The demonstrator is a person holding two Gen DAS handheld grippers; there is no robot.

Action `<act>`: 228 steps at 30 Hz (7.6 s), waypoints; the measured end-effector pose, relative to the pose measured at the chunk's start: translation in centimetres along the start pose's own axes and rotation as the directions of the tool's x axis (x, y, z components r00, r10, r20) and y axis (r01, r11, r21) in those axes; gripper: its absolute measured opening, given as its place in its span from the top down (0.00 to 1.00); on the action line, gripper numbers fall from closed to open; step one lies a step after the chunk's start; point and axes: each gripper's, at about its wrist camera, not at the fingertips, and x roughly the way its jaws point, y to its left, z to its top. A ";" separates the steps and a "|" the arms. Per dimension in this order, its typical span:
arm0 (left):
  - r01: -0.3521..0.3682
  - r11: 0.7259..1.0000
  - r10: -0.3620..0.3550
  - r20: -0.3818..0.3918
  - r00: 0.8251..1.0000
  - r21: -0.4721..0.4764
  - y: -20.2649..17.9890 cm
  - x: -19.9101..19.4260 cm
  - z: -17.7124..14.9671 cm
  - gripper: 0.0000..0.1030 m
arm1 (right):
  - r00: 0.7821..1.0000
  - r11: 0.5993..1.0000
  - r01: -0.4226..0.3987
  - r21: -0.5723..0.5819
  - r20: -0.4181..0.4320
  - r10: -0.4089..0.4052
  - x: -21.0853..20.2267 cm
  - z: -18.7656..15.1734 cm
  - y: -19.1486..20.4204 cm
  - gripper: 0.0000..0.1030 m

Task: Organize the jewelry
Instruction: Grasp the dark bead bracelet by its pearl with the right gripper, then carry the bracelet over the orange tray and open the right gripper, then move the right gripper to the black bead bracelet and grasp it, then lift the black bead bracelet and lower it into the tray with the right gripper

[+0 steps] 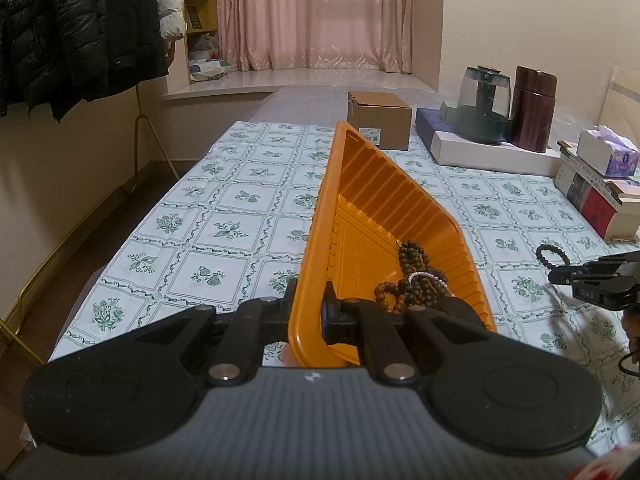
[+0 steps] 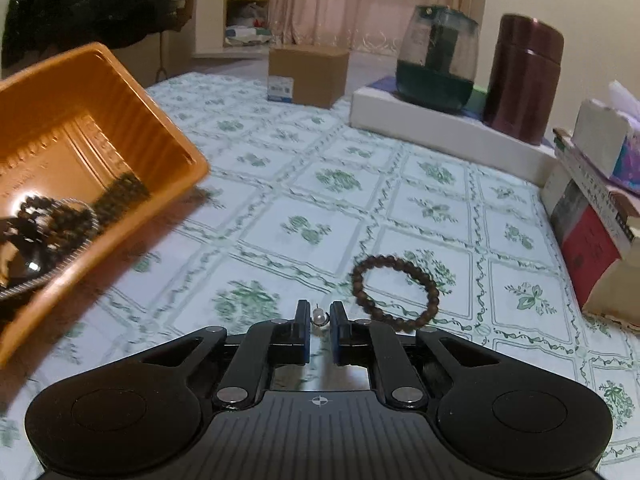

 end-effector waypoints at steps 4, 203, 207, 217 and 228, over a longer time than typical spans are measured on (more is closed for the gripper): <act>0.000 1.000 0.000 0.000 1.000 0.001 0.0 0.0 0.0 0.92 | 0.999 0.999 -0.032 -0.002 0.033 0.032 -1.9 1.1 1.5 0.91; 0.024 1.000 -0.024 0.005 1.000 -0.012 -0.4 -0.4 0.1 0.90 | 0.930 0.927 -0.339 -0.158 0.088 0.356 -9.2 9.4 15.4 0.94; 0.026 1.000 -0.026 0.005 1.000 -0.014 -0.5 -0.4 0.1 0.90 | 0.928 0.923 -0.349 -0.160 0.077 0.364 -8.7 9.3 15.8 0.94; 0.028 0.999 -0.028 0.005 1.000 -0.017 -0.4 -0.4 0.2 0.90 | 0.926 0.920 -0.360 -0.154 0.060 0.372 -7.9 9.2 16.0 0.94; 0.029 0.999 -0.029 0.005 1.000 -0.020 -0.4 -0.5 0.2 0.90 | 0.921 0.914 -0.377 -0.150 0.046 0.387 -7.2 9.2 16.4 0.94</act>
